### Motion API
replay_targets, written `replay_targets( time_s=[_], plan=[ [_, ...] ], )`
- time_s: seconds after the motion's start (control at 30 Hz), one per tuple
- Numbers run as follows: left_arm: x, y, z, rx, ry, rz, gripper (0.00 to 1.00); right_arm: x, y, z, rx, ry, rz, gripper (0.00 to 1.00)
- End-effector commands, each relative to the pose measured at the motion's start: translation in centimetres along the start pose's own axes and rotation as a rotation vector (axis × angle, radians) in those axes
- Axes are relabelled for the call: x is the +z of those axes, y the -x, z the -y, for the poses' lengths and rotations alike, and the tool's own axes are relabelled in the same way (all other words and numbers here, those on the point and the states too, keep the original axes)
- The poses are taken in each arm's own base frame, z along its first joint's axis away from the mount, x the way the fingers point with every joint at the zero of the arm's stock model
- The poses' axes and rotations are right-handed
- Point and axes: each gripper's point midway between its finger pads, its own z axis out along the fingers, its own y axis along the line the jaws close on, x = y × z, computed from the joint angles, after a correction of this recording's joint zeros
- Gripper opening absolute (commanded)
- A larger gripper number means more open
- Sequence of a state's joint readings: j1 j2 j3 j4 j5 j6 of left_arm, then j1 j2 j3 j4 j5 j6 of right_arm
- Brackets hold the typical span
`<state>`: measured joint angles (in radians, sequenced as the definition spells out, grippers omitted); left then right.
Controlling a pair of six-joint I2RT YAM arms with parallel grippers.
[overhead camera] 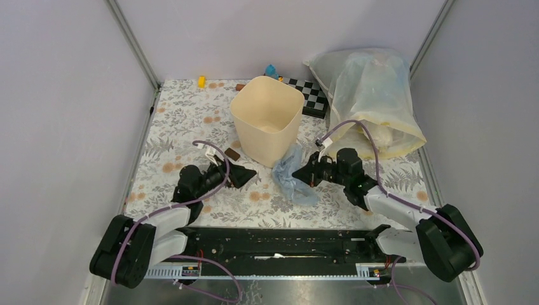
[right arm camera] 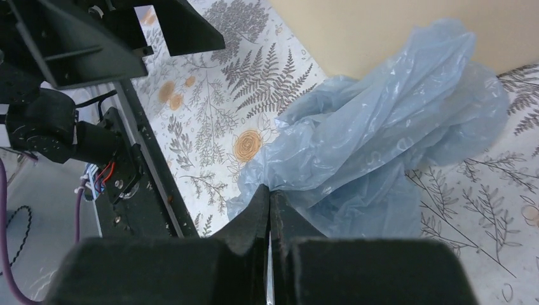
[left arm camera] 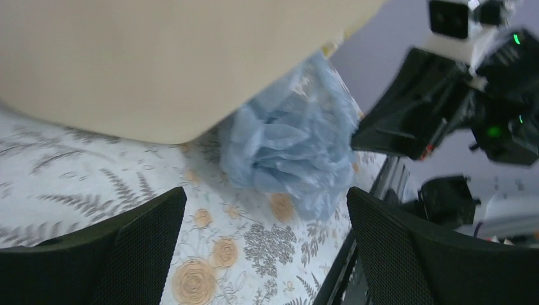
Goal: Put the trash bags into the trash bin
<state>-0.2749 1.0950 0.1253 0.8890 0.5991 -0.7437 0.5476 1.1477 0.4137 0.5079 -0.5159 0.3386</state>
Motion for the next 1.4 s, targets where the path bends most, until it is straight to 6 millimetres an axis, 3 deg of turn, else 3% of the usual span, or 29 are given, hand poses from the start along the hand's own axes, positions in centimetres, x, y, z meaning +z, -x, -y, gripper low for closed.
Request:
replay_targets(
  time_s=[0.0,0.07,0.1,0.17,0.2,0.23,0.3,0.43,0.53,0.6,0.77,0.9,1.03,1.37],
  plan=[
    [1.7,0.7,3.9,0.211,-0.124,0.007,0.99,0.9,1.8,-2.2,-0.073,0.118,0.015,0.00],
    [2.1,0.1,4.2,0.246,-0.112,-0.012,0.99,1.0,1.7,-1.8,-0.067,0.100,0.014,0.01],
    [2.3,-0.2,4.2,0.260,-0.103,-0.024,0.99,1.1,1.6,-1.3,-0.063,0.071,0.013,0.08],
    [2.9,-0.8,4.2,0.284,-0.089,-0.052,0.99,1.1,1.6,-0.1,-0.066,0.009,0.013,0.37],
    [3.2,-1.1,4.1,0.294,-0.076,-0.068,0.99,1.1,1.6,0.7,-0.063,-0.038,0.015,0.66],
    [3.5,-1.5,4.0,0.303,-0.060,-0.085,0.99,1.0,1.6,1.3,-0.062,-0.075,0.014,0.82],
    [3.9,-2.1,3.6,0.317,-0.026,-0.113,0.99,0.6,1.7,2.1,-0.073,-0.127,0.025,0.93],
    [4.3,-2.8,3.7,0.345,-0.016,-0.135,0.98,-0.7,2.4,3.5,-0.069,-0.240,0.084,0.90],
    [4.4,-3.3,4.9,0.371,-0.062,-0.147,0.95,-2.6,2.9,4.7,0.003,-0.368,0.126,0.83],
    [4.5,-3.9,5.7,0.394,-0.086,-0.158,0.95,-4.0,2.8,4.9,0.066,-0.418,0.165,0.85],
    [5.4,-5.4,6.5,0.440,-0.091,-0.197,0.96,-6.4,0.7,4.2,0.178,-0.440,0.162,0.85],
    [5.8,-6.9,7.4,0.454,-0.128,-0.243,0.95,-7.6,-2.5,5.0,0.288,-0.525,0.066,0.82],
    [5.7,-7.1,7.5,0.467,-0.134,-0.244,0.94,-7.8,-4.5,5.6,0.328,-0.554,0.014,0.73],
    [5.7,-6.7,7.6,0.474,-0.116,-0.227,0.94,-5.8,-8.8,5.3,0.375,-0.493,-0.215,0.68]
  ],
)
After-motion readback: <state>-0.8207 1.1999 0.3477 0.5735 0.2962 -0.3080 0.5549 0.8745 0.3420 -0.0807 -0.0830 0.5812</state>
